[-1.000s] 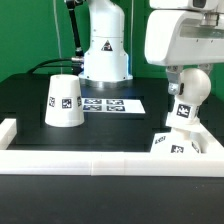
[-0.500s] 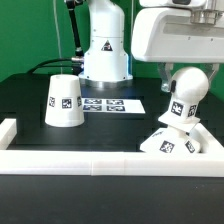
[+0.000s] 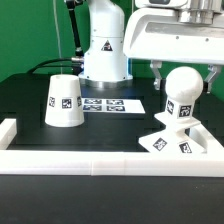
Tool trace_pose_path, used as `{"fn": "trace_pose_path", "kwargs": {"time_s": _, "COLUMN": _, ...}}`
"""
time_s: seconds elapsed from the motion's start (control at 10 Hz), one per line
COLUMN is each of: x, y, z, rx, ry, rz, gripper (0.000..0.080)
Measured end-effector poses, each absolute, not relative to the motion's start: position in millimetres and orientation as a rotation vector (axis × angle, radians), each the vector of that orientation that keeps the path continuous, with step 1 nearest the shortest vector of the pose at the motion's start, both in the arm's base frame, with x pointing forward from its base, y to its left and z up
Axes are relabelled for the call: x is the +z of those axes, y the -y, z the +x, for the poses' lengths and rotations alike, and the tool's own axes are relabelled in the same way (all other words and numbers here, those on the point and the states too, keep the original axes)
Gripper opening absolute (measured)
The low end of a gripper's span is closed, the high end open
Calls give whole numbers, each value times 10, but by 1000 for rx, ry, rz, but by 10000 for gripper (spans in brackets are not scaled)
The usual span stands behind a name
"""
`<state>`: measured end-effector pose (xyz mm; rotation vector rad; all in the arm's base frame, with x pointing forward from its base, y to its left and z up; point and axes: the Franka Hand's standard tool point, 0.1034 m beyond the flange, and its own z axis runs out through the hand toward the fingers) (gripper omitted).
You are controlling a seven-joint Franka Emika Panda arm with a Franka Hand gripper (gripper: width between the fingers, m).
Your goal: Assemble lamp
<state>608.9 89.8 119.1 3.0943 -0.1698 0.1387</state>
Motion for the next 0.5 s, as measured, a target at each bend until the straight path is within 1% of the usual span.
{"fn": "trace_pose_path", "kwargs": {"time_s": 0.1, "x": 1186, "y": -898, "z": 6088, "rx": 138, "ry": 216, "rz": 3093, "gripper": 577}}
{"fn": "trace_pose_path", "kwargs": {"time_s": 0.2, "x": 1184, "y": -900, "z": 6087, "rx": 138, "ry": 200, "rz": 3093, "gripper": 668}}
{"fn": "trace_pose_path", "kwargs": {"time_s": 0.3, "x": 1182, "y": -901, "z": 6087, "rx": 138, "ry": 200, "rz": 3093, "gripper": 668}}
{"fn": "trace_pose_path", "kwargs": {"time_s": 0.5, "x": 1186, "y": -903, "z": 6083, "rx": 140, "ry": 173, "rz": 3094, "gripper": 698}}
